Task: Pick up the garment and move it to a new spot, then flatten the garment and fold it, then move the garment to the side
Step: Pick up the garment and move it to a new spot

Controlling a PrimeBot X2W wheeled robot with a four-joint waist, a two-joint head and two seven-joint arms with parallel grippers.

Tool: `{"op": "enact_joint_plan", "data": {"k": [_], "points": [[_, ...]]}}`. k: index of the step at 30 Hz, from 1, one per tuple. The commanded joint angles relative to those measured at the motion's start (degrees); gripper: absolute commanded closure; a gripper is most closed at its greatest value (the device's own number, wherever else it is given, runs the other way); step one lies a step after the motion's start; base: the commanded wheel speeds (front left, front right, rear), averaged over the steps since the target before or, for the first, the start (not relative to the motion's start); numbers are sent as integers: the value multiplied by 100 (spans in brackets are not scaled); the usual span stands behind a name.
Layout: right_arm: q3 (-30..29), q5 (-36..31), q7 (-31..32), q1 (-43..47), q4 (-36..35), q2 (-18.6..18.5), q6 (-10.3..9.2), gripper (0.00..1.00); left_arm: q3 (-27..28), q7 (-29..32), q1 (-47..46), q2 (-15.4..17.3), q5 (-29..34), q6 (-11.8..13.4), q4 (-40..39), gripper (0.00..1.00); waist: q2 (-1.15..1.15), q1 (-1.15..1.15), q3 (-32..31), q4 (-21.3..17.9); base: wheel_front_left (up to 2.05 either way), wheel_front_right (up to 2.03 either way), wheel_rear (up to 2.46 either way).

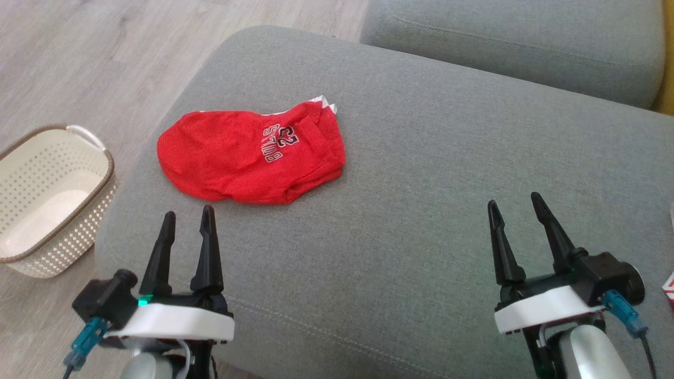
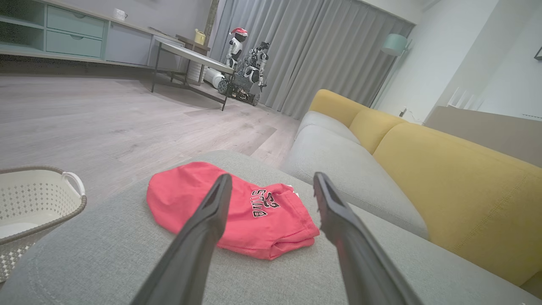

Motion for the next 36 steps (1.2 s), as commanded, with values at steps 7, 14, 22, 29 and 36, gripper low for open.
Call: {"op": "enact_joint_plan", "data": {"k": [7,14,22,29,36], "points": [[195,82,-1,-228,-186,-17,-4,0,326,-31,-255,8,51,106,-184,0,0,0,106,-39,0,0,0],[196,74,20,-341,-265,-17,-4,0,705,-31,-629,8,160,134,135,0,0,0,363,-252,0,0,0],[138,-199,336,-639,-697,-17,-4,0,1122,-12,-1650,106,312,30,1620,0,0,0,1006,-515,0,0,0],[182,-519,653,-892,-1154,-17,-4,0,1104,466,-3033,479,231,-158,3227,0,0,0,1688,-715,0,0,0],[271,-675,783,-1028,-1353,-17,-4,0,1065,589,-4108,697,185,-324,4518,0,0,0,2077,-937,0,0,0]]}}
